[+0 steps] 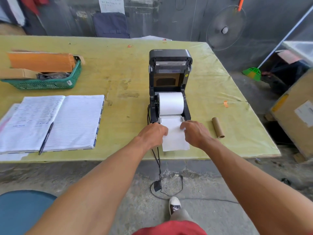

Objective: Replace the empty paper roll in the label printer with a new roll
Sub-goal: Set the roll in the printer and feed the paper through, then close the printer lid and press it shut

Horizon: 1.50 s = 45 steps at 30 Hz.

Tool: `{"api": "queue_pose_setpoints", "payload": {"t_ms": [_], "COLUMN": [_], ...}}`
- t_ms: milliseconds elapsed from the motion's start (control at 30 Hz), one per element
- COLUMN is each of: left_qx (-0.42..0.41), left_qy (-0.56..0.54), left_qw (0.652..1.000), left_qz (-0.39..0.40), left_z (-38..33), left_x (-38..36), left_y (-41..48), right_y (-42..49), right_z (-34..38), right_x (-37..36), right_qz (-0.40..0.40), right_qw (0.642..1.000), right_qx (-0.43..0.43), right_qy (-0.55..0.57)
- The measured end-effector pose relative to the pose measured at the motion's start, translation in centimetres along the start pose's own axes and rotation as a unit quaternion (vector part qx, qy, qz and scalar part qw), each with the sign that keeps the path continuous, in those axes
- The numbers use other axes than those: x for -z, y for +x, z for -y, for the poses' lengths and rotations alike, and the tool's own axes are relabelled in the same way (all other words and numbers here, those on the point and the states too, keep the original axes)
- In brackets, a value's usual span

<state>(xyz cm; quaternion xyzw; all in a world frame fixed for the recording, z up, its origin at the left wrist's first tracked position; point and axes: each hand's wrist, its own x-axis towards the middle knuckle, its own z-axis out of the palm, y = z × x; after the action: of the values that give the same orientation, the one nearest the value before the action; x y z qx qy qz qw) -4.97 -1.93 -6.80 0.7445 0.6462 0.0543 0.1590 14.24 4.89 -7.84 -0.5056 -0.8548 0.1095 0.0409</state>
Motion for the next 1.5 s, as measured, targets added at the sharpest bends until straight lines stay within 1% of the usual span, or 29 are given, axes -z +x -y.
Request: {"api": "queue_pose_setpoints", "payload": {"t_ms": [133,200,333,400,500,633,700,767,867,933,1000,1100,1133,1167,1233,1300,1367,1433,1500], "left_qx": [0.023,0.031,0.062,0.078,0.108,0.168,0.193,0.226,0.259,0.261,0.280,0.337,0.346,0.351,0.360,0.367,0.369,0.388,0.400], "left_qy": [-0.026,-0.044,-0.120,-0.152,-0.169,-0.180,-0.185,-0.198,-0.209,-0.202,-0.204,-0.218,-0.222,-0.225,-0.231,-0.253,-0.291,-0.327,-0.357], "left_qw": [0.999,0.998,0.990,0.985,0.979,0.951,0.928,0.896,0.852,0.842,0.846,0.862,0.864,0.862,0.846,0.831,0.818,0.799,0.782], "left_qz": [0.021,0.032,0.046,0.024,-0.043,-0.185,-0.261,-0.328,-0.404,-0.427,-0.406,-0.310,-0.292,-0.290,-0.317,-0.333,-0.332,-0.323,-0.318], "left_z": [-0.1,0.0,0.0,0.0,0.0,0.1,0.2,0.2,0.4,0.1,-0.1,-0.4,-0.5,-0.5,-0.5,-0.6,-0.7,-0.9,-0.8], "left_x": [1.3,2.0,3.7,4.6,6.2,9.3,11.1,12.9,15.1,16.1,16.9,17.1,16.9,16.5,16.1,16.3,16.9,17.5,17.8], "left_y": [1.3,2.0,3.3,3.9,5.2,7.3,8.7,10.3,12.3,13.6,14.9,16.5,16.7,16.8,16.8,16.7,16.6,16.4,16.2], "right_y": [1.4,2.1,3.6,4.4,5.6,8.1,9.7,11.5,13.8,15.3,16.7,17.9,18.0,18.2,18.2,18.2,18.1,18.0,18.0], "right_z": [-0.2,-0.2,-0.6,-0.8,-1.2,-1.6,-1.9,-2.4,-2.7,-2.8,-2.8,-2.6,-2.5,-2.4,-2.5,-2.8,-3.1,-3.0,-2.4], "right_x": [1.2,1.8,3.2,3.8,4.9,7.7,9.7,11.8,14.8,16.4,17.4,17.9,17.7,17.4,16.5,15.8,15.4,15.5,15.6], "right_qz": [0.019,0.044,0.085,0.100,0.109,0.059,0.008,-0.065,-0.167,-0.195,-0.166,-0.082,-0.054,-0.027,0.008,0.019,0.019,0.000,-0.035], "right_qw": [1.000,0.999,0.996,0.994,0.993,0.997,0.998,0.993,0.974,0.961,0.959,0.967,0.968,0.967,0.959,0.943,0.919,0.890,0.867], "right_qx": [-0.005,-0.005,-0.006,0.002,0.019,0.018,-0.009,-0.041,-0.090,-0.110,-0.117,-0.104,-0.097,-0.093,-0.104,-0.131,-0.148,-0.159,-0.169], "right_qy": [0.011,0.008,0.036,0.040,0.033,0.051,0.068,0.088,0.121,0.161,0.197,0.219,0.226,0.237,0.264,0.307,0.365,0.427,0.467]}}
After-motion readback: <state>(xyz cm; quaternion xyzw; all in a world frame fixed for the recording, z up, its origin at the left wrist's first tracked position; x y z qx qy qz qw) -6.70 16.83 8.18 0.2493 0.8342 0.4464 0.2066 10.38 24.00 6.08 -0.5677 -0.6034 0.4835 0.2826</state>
